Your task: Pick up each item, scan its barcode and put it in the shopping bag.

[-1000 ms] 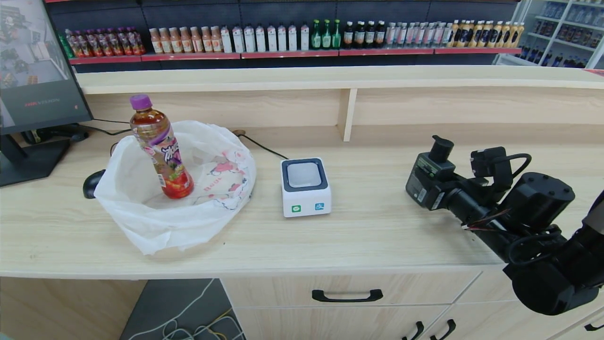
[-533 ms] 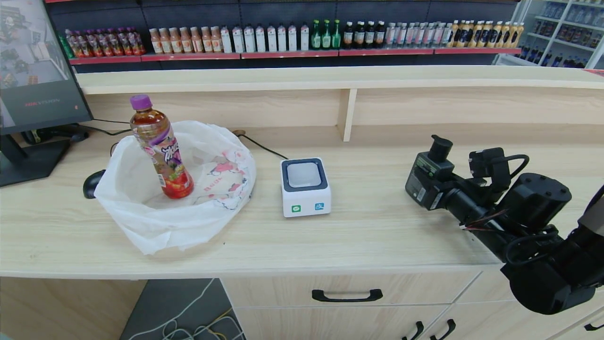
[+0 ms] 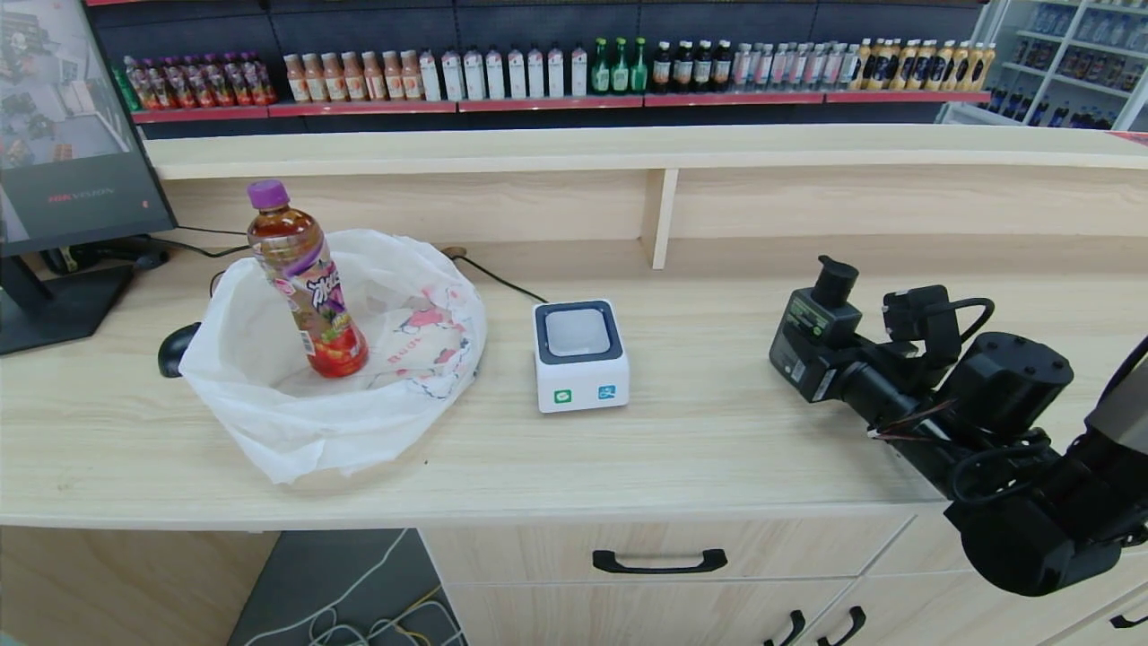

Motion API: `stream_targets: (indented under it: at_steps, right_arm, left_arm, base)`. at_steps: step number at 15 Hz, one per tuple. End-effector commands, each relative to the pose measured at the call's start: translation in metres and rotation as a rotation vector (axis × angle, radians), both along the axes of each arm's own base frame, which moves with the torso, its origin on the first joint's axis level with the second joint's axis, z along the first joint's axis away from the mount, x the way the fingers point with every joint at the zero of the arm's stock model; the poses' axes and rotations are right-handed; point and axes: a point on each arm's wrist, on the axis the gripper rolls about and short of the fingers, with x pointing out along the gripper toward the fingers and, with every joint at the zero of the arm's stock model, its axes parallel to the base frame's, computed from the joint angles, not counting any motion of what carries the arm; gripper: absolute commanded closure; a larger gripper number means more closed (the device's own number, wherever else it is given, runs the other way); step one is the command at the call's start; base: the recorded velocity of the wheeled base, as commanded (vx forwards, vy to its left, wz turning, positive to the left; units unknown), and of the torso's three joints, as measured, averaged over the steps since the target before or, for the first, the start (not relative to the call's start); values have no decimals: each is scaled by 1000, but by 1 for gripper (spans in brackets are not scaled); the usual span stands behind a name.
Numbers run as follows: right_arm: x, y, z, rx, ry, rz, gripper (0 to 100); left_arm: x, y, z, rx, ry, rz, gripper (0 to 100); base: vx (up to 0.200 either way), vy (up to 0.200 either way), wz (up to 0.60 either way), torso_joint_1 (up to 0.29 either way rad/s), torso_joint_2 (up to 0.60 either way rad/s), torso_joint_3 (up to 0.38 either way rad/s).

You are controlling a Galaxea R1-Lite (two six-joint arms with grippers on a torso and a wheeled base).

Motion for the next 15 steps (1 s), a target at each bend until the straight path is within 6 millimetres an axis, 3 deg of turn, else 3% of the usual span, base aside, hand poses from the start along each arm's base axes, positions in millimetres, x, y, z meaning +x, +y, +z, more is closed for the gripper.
stream_targets:
  at_steps: [1, 9, 15]
  right_arm:
    - [-1, 0, 3, 1, -8, 1, 100]
    - [-35, 3, 46, 25, -127, 34, 100]
    - [-90, 9, 75, 51, -206, 110, 100]
  left_arm:
    - [0, 0, 0, 0, 0, 1, 0]
    - [0, 0, 0, 4, 0, 1, 0]
    - [0, 0, 0, 10, -2, 1, 0]
  base:
    - [0, 0, 0, 0, 0, 0]
    - [0, 0, 0, 0, 0, 0]
    - [0, 0, 0, 0, 0, 0]
